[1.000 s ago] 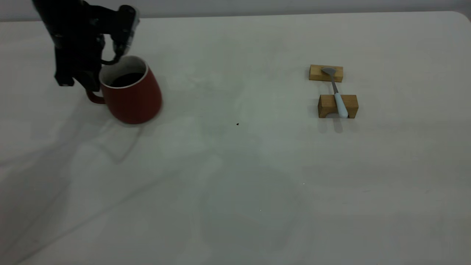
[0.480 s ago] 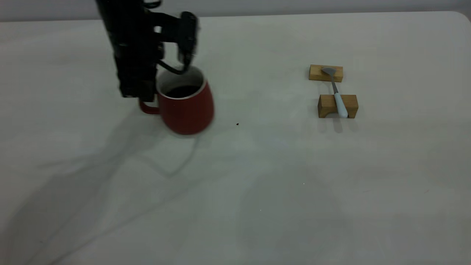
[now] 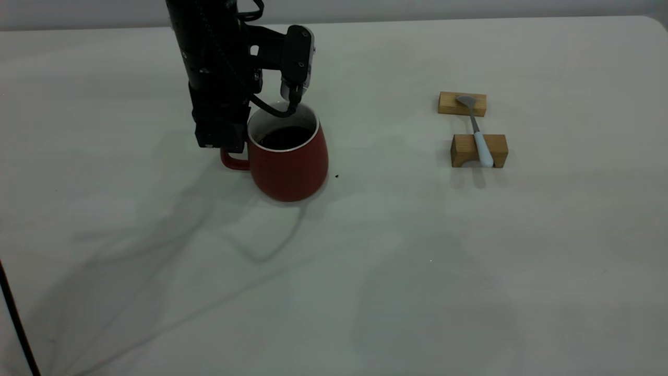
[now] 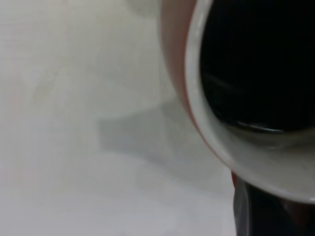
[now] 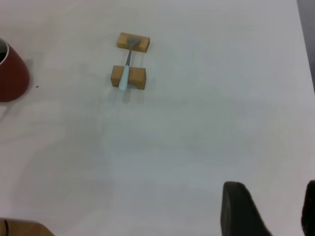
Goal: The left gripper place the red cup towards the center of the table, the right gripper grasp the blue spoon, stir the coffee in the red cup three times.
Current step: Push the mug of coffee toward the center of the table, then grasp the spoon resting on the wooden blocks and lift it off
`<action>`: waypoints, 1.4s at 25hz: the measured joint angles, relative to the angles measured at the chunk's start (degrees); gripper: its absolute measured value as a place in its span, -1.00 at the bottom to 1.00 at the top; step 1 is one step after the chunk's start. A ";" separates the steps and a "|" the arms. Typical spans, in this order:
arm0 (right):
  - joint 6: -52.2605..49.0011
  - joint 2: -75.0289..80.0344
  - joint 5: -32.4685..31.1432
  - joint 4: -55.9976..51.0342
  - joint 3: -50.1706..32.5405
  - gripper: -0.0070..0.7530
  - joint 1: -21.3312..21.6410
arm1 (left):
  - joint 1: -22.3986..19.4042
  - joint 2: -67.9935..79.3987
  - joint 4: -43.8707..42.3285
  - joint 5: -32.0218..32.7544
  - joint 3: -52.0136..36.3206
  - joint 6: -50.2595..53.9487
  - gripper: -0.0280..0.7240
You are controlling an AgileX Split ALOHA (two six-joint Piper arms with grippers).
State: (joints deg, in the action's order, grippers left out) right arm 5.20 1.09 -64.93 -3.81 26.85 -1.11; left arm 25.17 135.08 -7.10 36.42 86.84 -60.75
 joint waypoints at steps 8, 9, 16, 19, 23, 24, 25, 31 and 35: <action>0.00 0.00 0.00 0.00 0.00 -0.06 0.00 | 0.00 -0.14 -0.06 4.97 0.56 0.19 0.36; 0.00 0.00 0.00 0.00 0.00 -0.06 0.00 | 0.00 -0.14 -0.21 5.57 1.06 0.26 0.50; 0.00 0.00 0.00 0.00 0.00 -0.06 0.00 | 0.00 -1.68 -0.73 18.51 11.02 8.12 0.84; 0.00 0.00 0.00 0.00 0.00 -0.06 0.00 | 0.00 -3.86 -0.73 26.95 19.18 18.08 0.75; 0.00 0.00 0.00 0.00 0.00 -0.06 0.00 | 0.00 -8.11 -0.65 30.50 29.93 30.20 0.52; 0.00 0.00 0.00 0.00 0.00 -0.06 0.00 | 0.00 -9.36 -0.65 30.50 31.55 33.49 0.46; 0.00 0.00 0.00 0.00 0.00 -0.06 0.00 | 0.00 -11.01 -0.69 30.50 32.55 36.34 0.40; 0.00 0.00 0.00 0.00 0.00 -0.06 0.00 | 0.00 -23.11 -0.47 30.50 29.89 44.96 0.13; 0.00 0.00 0.00 0.00 0.00 -0.06 0.00 | 0.00 -34.13 0.84 30.50 21.52 49.97 0.00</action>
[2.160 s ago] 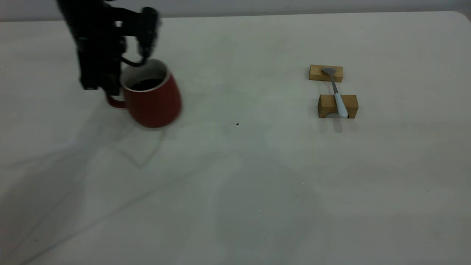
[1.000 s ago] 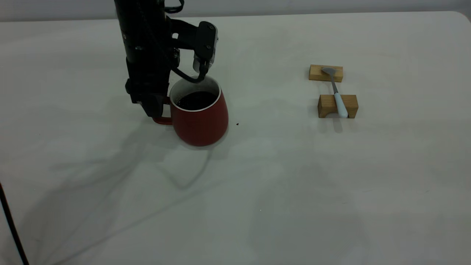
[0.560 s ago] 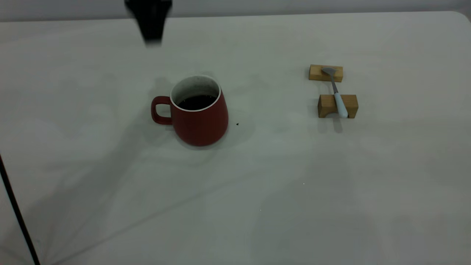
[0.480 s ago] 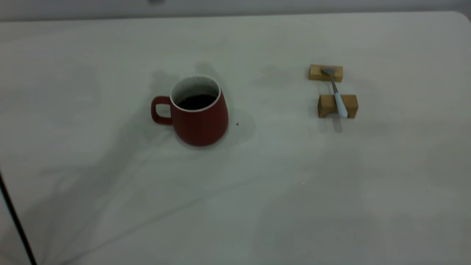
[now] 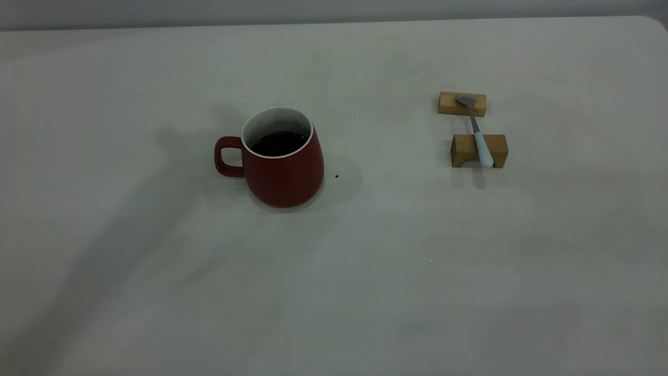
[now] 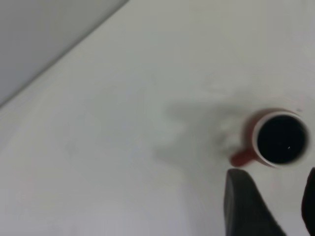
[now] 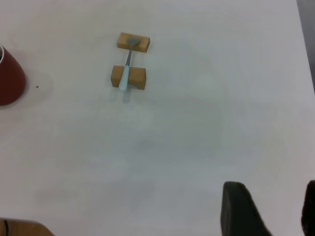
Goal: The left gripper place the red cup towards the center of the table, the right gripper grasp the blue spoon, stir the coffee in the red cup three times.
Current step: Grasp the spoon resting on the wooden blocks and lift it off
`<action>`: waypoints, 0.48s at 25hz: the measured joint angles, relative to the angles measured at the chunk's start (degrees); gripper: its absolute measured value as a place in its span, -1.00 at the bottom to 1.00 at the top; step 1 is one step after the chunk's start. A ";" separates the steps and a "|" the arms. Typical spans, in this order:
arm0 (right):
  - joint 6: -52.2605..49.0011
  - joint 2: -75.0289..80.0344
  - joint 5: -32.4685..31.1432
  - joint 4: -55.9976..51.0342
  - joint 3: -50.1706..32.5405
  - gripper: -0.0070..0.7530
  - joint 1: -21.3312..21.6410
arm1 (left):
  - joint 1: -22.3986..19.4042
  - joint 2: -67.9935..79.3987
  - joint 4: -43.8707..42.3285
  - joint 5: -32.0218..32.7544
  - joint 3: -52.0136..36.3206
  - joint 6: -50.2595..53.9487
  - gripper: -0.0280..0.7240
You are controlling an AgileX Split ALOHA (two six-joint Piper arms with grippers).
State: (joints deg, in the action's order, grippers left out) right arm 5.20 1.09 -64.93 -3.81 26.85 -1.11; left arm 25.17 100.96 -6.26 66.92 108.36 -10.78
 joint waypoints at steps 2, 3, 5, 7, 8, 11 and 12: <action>0.00 0.00 0.00 0.00 0.00 -0.06 0.00 | 0.00 -4.82 0.41 0.00 -2.64 1.63 -0.05; 0.00 0.00 0.00 0.00 0.00 -0.06 0.00 | 0.00 -6.61 0.56 0.00 -3.77 2.18 -0.08; 0.00 0.00 0.00 0.00 0.00 -0.06 0.00 | 0.00 -10.83 0.96 0.00 -6.32 2.54 -0.11; 0.00 0.00 0.00 0.00 0.00 -0.06 0.00 | 0.00 -15.27 1.21 0.00 -10.91 2.72 -0.15; 0.00 0.00 0.00 0.00 0.00 -0.06 0.00 | 0.00 -18.09 1.29 0.00 -14.04 3.01 -0.16; 0.00 0.00 0.00 0.00 0.00 -0.06 0.00 | 0.00 -27.72 1.45 0.00 -25.00 4.16 -0.19; 0.00 0.00 0.00 0.00 0.00 -0.06 0.00 | 0.00 -31.48 1.45 0.00 -28.44 4.58 -0.20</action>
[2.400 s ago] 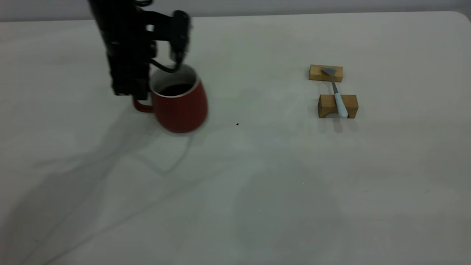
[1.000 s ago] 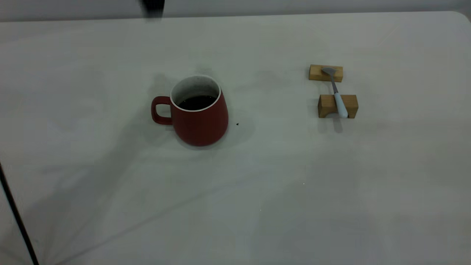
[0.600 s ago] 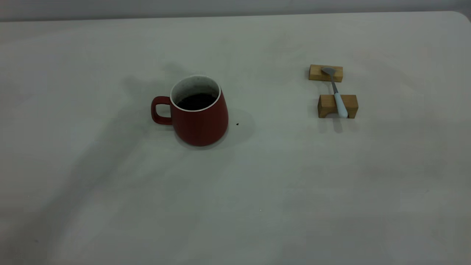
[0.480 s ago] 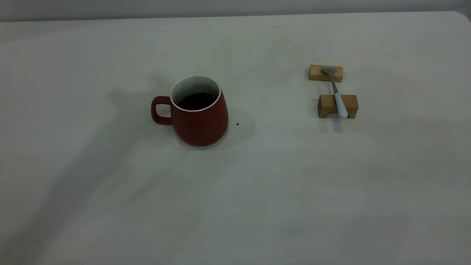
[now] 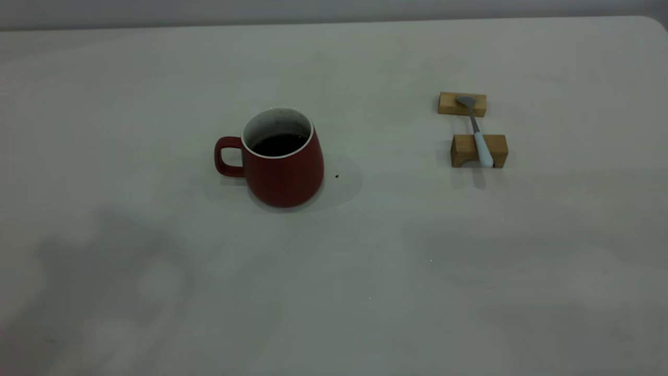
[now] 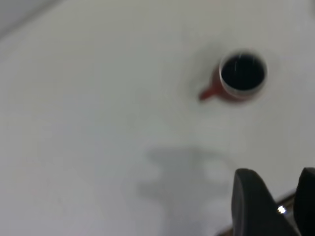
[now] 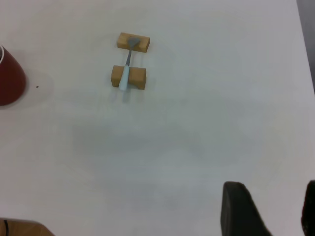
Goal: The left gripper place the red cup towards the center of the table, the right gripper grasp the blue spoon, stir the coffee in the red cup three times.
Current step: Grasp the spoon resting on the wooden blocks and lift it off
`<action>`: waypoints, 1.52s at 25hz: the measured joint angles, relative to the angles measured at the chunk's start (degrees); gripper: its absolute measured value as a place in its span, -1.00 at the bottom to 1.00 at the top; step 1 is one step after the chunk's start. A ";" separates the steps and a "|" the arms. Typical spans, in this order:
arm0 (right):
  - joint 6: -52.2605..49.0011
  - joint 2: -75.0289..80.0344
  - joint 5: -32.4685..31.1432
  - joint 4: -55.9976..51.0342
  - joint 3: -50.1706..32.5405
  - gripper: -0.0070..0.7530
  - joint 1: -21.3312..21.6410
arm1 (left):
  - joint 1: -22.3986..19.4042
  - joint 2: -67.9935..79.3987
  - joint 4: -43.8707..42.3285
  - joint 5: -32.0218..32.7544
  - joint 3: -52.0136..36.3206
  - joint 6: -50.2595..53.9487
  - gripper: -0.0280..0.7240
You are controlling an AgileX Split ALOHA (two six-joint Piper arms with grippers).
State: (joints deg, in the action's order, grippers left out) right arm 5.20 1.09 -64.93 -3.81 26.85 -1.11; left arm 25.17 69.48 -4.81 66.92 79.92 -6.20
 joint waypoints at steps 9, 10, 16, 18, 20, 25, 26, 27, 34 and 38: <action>0.00 0.00 0.00 0.00 0.00 -0.06 0.00 | -12.16 -30.79 3.66 0.00 -31.73 2.57 -0.20; 0.00 0.00 0.00 0.00 0.00 -0.06 0.00 | -14.75 -34.20 4.09 0.00 -34.46 2.60 -0.20; 0.00 0.00 0.00 0.00 0.00 -0.06 0.00 | -22.77 -51.92 6.11 -1.16 -45.37 4.08 -0.20; 0.00 0.00 0.00 0.00 0.00 -0.06 0.00 | -24.03 -56.00 6.11 -1.46 -47.31 4.40 -0.20; 0.00 0.00 0.00 0.00 0.00 -0.06 0.00 | -24.15 -59.77 6.11 -1.70 -49.10 4.53 -0.20; 0.00 0.00 0.00 0.00 0.00 -0.06 0.00 | -24.15 -68.34 5.64 -1.69 -51.92 4.68 -0.20; 0.00 0.00 0.00 0.00 0.00 -0.06 0.00 | -24.15 -69.51 5.64 -1.69 -52.00 4.68 -0.20; 0.00 0.00 0.00 0.00 0.00 -0.06 0.00 | -24.15 -70.12 5.64 -1.71 -52.00 4.70 -0.20; 0.00 0.00 0.00 0.00 0.00 -0.06 0.00 | -24.15 -70.53 5.64 -1.71 -52.04 4.94 -0.21; 0.00 0.00 0.00 0.00 0.00 -0.06 0.00 | -24.15 -70.55 5.64 -1.71 -52.04 4.94 -0.21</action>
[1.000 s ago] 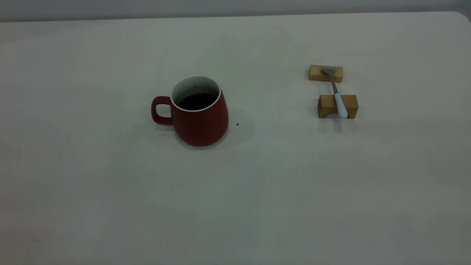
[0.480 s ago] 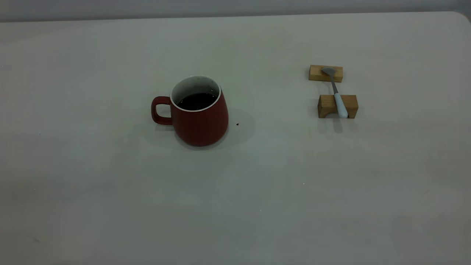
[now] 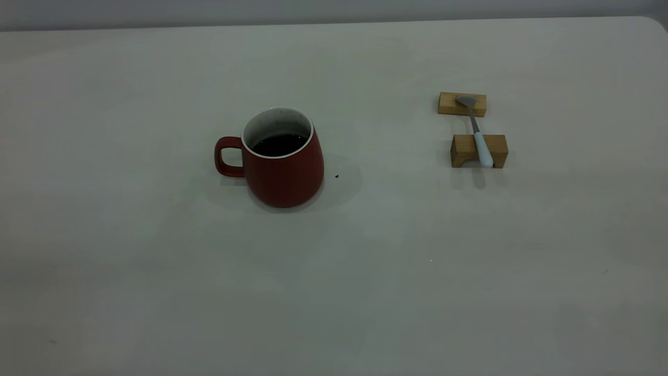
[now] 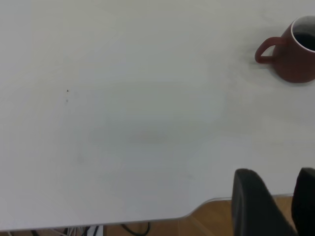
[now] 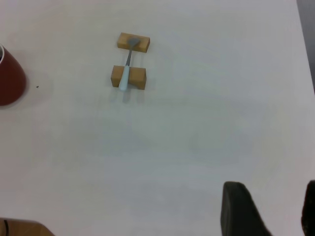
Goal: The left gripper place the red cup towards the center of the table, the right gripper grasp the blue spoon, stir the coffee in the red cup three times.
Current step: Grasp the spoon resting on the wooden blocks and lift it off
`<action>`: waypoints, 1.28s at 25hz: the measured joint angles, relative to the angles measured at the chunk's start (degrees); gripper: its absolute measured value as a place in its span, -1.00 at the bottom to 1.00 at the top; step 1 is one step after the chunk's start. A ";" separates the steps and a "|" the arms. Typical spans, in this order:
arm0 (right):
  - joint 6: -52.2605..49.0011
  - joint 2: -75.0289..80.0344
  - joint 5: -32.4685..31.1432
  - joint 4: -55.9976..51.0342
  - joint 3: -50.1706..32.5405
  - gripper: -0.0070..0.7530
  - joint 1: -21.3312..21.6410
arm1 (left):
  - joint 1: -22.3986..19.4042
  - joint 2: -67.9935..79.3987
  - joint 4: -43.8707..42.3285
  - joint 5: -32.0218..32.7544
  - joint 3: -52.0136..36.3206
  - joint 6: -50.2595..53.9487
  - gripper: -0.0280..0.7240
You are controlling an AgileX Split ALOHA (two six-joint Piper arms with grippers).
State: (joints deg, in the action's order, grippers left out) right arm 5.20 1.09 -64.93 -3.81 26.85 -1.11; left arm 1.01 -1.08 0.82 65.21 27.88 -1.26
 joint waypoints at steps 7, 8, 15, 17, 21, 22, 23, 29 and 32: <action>0.00 0.00 0.00 1.29 0.00 -0.06 0.00 | 0.00 0.00 0.00 0.00 0.00 0.00 -0.21; 0.00 0.00 0.00 2.63 0.00 -0.06 0.00 | 0.00 0.00 0.00 0.00 0.00 0.00 -0.21; 0.00 0.00 0.27 7.07 0.00 -0.06 0.00 | 0.00 0.00 0.00 0.00 0.00 0.00 -0.21; 0.00 0.00 0.32 7.07 0.00 -0.06 0.00 | 0.00 0.00 0.00 0.00 0.00 0.00 -0.21; 0.00 0.00 0.32 7.07 0.00 -0.06 0.00 | 0.00 0.00 0.00 0.00 0.00 0.00 -0.21; 0.00 0.00 0.37 7.07 0.00 -0.06 0.00 | 0.00 0.00 0.00 0.00 0.00 0.00 -0.21; 0.00 0.21 0.51 7.08 0.13 -0.06 0.00 | 0.00 0.00 0.00 0.00 0.00 0.06 -0.21; -0.15 11.47 3.20 7.55 4.04 0.33 0.00 | 0.00 0.00 0.00 0.00 0.00 0.13 -0.21; -0.21 22.22 6.90 6.50 6.54 0.64 0.00 | 0.00 0.00 0.00 0.00 0.00 0.13 -0.21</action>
State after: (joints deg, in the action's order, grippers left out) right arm 4.99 23.31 -58.02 2.69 33.39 -1.11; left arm 1.01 -1.08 0.82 65.21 27.88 -1.13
